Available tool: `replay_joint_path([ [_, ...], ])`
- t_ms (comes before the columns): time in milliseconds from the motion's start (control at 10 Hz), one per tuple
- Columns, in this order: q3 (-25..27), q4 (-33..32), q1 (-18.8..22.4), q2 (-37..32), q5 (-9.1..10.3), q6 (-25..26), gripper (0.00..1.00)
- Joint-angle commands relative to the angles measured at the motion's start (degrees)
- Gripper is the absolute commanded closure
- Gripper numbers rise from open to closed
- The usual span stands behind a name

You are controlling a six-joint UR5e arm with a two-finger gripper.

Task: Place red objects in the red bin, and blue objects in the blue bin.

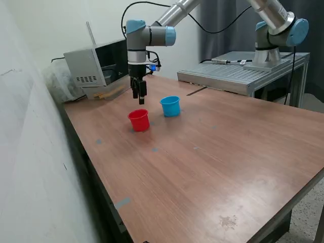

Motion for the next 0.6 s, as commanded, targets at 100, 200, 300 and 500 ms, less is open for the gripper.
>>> replay_joint_path([
  [100, 7.7, 14.9, 2.1, -16.4, -0.34, -0.2, 0.0],
  [200, 9.8, 22.4, 2.9, -23.1, -1.04, -0.3, 0.0],
  [300, 11.6, 27.7, 4.9, -29.9, -2.79, 0.1, 0.0],
  [500, 13.6, 38.2, 7.8, -42.5, -3.51, 0.5, 0.0],
])
